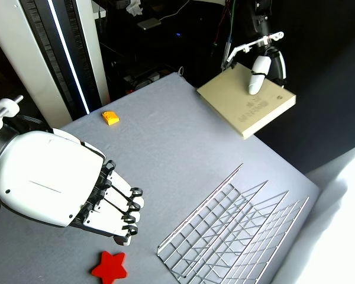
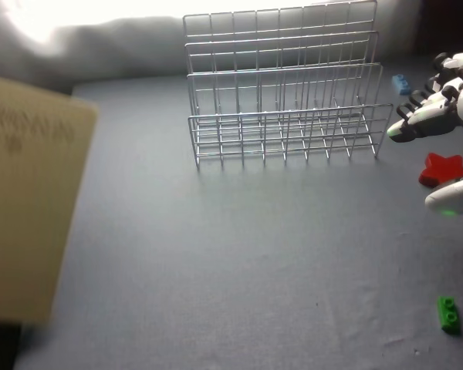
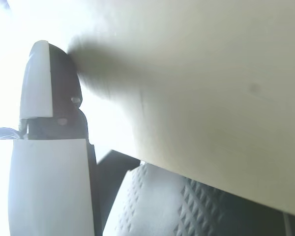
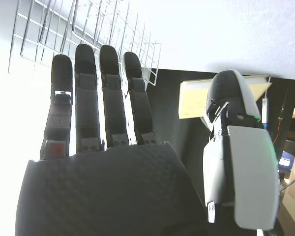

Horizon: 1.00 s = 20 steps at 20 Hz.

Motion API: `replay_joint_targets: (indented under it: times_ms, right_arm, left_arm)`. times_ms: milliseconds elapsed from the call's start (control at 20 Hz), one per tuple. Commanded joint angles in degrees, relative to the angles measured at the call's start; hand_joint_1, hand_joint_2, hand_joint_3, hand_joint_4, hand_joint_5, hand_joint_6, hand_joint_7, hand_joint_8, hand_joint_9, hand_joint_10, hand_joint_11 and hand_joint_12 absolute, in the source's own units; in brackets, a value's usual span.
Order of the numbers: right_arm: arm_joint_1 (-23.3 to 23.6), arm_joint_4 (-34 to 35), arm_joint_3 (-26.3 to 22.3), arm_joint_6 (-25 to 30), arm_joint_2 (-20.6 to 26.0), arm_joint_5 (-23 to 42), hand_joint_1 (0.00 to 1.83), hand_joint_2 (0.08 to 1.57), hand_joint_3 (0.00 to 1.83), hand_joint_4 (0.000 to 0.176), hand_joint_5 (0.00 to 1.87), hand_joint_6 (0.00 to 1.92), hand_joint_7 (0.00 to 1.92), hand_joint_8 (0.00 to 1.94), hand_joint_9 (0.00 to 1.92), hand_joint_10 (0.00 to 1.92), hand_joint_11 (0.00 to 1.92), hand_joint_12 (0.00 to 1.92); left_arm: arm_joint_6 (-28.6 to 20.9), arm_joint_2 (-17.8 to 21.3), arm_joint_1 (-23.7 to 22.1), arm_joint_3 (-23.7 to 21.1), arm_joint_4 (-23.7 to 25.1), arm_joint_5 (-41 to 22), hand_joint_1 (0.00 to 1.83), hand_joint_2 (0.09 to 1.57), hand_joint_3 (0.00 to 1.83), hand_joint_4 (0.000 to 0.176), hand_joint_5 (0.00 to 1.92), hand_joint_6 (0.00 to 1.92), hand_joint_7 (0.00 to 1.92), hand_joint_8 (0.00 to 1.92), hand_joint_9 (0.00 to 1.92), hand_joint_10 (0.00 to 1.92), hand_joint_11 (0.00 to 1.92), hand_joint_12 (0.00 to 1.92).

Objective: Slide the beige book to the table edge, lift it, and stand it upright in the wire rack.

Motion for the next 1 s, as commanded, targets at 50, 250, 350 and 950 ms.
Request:
replay_joint_targets:
  times_ms: [50,250,350,950]
  right_arm:
    - [0.3,0.3,-0.1,1.9,0.5,-4.9,0.31,1.12,0.00,0.000,0.37,0.00,0.40,0.00,0.41,0.00,0.00,0.98]
    - [0.1,0.3,-0.3,5.3,0.5,-4.8,0.31,1.12,0.00,0.000,0.39,0.00,0.41,0.00,0.41,0.00,0.00,0.98]
    - [0.1,0.3,-0.3,6.1,0.5,-4.9,0.30,1.12,0.00,0.000,0.37,0.00,0.39,0.00,0.40,0.00,0.00,0.95]
    - [-0.5,0.3,-0.3,13.9,0.6,-4.5,0.31,1.12,0.00,0.000,0.39,0.00,0.42,0.00,0.42,0.00,0.00,0.95]
  left_arm:
    - [-0.6,1.5,-1.5,0.9,-5.1,-8.1,1.47,1.21,0.00,0.000,0.75,1.25,0.61,1.31,0.67,1.40,0.77,1.56]
    - [-2.0,3.1,-2.2,0.9,-8.5,-17.5,1.47,1.21,0.00,0.000,0.75,1.25,0.60,1.32,0.67,1.41,0.74,1.60]
    - [-1.7,3.8,-2.5,0.7,-8.6,-21.1,1.47,1.21,0.00,0.000,0.74,1.26,0.61,1.30,0.68,1.39,0.76,1.58]
    - [19.9,-0.2,-5.6,4.7,-5.2,-48.0,1.47,1.21,0.00,0.000,0.76,1.25,0.59,1.32,0.68,1.39,0.75,1.58]
